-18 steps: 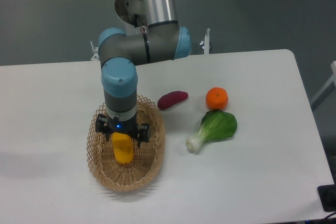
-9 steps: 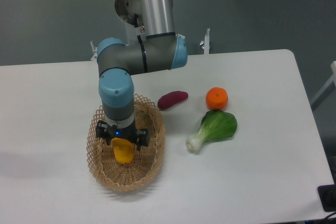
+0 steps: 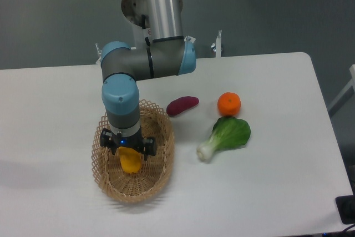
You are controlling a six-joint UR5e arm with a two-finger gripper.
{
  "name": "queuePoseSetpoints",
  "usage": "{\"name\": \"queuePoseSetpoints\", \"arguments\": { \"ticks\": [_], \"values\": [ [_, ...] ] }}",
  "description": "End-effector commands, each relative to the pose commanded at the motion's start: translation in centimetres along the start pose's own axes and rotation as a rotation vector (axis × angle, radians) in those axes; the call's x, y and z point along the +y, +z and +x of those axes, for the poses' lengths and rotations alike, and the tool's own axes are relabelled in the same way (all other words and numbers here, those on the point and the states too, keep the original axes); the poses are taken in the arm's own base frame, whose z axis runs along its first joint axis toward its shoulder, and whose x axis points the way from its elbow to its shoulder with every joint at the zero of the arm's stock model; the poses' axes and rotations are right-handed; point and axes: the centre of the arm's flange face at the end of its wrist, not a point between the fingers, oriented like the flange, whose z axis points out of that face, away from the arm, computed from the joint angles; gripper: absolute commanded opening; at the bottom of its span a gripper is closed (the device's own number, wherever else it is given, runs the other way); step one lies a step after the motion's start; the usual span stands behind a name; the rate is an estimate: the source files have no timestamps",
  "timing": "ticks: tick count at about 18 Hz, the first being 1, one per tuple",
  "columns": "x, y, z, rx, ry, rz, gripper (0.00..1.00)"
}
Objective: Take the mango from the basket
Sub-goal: 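Close the gripper fingers around the yellow mango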
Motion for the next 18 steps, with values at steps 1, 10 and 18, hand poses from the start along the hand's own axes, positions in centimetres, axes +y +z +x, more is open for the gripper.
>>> {"name": "queuePoseSetpoints", "arguments": {
  "ticks": [1, 10, 18],
  "values": [
    [0.0, 0.1, 0.0, -0.003, -0.002, -0.001, 0.97],
    [-0.2, -0.2, 0.1, -0.031, -0.004, -0.003, 0.62],
    [-0.7, -2.4, 0.0, -0.043, 0.014, 0.039, 0.59]
  ]
}}
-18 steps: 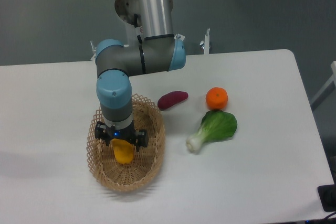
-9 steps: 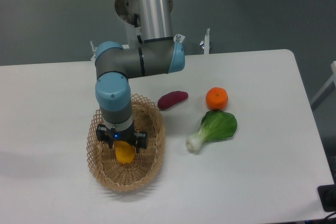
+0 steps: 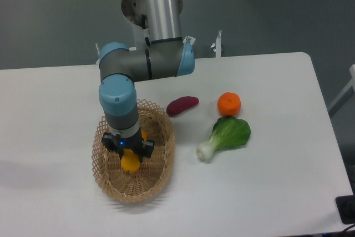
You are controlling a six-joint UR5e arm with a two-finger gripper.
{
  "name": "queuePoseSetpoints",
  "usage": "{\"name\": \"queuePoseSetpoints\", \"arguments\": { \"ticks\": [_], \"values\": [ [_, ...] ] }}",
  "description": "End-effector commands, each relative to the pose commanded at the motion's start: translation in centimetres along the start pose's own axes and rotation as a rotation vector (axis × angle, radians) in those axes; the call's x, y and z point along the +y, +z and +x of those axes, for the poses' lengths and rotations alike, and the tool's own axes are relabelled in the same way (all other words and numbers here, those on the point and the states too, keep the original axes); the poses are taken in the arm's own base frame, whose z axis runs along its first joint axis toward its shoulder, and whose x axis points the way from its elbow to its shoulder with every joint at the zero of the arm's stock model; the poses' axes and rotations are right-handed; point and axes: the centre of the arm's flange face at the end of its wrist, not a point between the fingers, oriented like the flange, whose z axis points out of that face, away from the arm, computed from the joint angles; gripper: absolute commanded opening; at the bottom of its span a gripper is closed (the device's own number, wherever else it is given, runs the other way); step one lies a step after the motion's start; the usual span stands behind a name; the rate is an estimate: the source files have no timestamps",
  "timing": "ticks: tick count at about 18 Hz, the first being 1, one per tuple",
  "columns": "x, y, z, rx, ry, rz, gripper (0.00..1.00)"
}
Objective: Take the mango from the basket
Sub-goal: 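Close the gripper fingers around the yellow mango, then lift the mango out of the basket and carry it toward the bok choy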
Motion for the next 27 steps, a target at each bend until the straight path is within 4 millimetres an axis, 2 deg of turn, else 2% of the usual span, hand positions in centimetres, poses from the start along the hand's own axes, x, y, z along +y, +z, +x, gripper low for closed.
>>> {"name": "queuePoseSetpoints", "arguments": {
  "ticks": [2, 3, 5, 7, 10, 12, 16, 21, 24, 27],
  "values": [
    [-0.6, -1.5, -1.0, -0.005, 0.003, 0.028, 0.59],
    [-0.8, -3.2, -2.2, -0.014, -0.014, 0.058, 0.59],
    [-1.2, -5.1, -4.6, -0.015, -0.038, 0.103, 0.59],
    [-1.4, -7.1, -6.1, -0.031, -0.013, 0.133, 0.59],
    [-1.1, -9.5, -10.7, -0.044, -0.010, 0.178, 0.59],
    [-0.1, -10.8, -13.8, -0.053, 0.016, 0.200, 0.59],
    [2.6, -11.3, -19.5, -0.080, 0.128, 0.182, 0.59],
    [6.9, -11.7, -26.8, -0.092, 0.201, 0.158, 0.59],
    [9.3, -12.0, -30.2, -0.117, 0.277, 0.143, 0.59],
    [11.1, -11.4, -32.9, -0.126, 0.334, 0.126, 0.59]
  ]
}}
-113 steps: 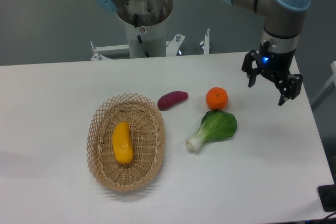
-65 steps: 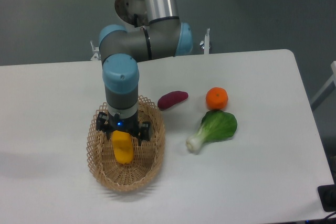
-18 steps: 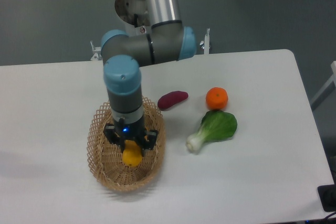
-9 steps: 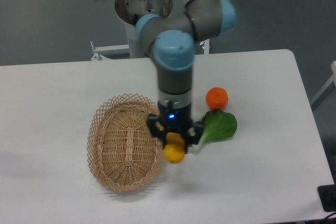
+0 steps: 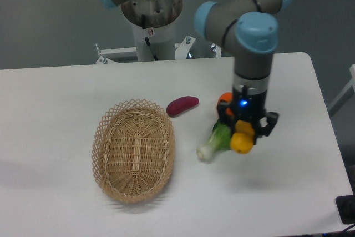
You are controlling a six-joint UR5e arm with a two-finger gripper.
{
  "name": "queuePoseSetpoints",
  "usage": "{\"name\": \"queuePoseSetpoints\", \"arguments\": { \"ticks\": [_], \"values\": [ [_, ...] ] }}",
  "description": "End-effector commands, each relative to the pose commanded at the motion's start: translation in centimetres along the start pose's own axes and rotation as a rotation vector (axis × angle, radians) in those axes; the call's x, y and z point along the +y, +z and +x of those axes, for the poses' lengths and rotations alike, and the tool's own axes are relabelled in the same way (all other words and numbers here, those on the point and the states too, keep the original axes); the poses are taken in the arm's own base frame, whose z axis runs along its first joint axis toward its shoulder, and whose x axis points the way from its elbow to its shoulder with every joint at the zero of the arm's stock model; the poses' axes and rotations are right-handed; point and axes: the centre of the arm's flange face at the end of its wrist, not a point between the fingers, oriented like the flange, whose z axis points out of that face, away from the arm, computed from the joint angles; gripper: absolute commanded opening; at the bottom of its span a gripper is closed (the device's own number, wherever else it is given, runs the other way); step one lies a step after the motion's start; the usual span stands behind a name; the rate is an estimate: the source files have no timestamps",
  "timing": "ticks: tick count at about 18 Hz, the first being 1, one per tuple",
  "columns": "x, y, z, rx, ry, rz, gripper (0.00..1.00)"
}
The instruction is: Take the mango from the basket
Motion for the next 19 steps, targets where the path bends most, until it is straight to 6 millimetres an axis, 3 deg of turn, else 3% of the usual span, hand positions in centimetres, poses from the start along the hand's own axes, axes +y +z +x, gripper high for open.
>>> {"name": "queuePoseSetpoints", "arguments": {
  "ticks": [7, 19],
  "values": [
    [3.1, 1.5, -2.1, 0.002, 0.085, -0.020, 0.59],
    [3.6, 1.5, -1.9, 0.007, 0.095, -0.028, 0.59]
  ]
}}
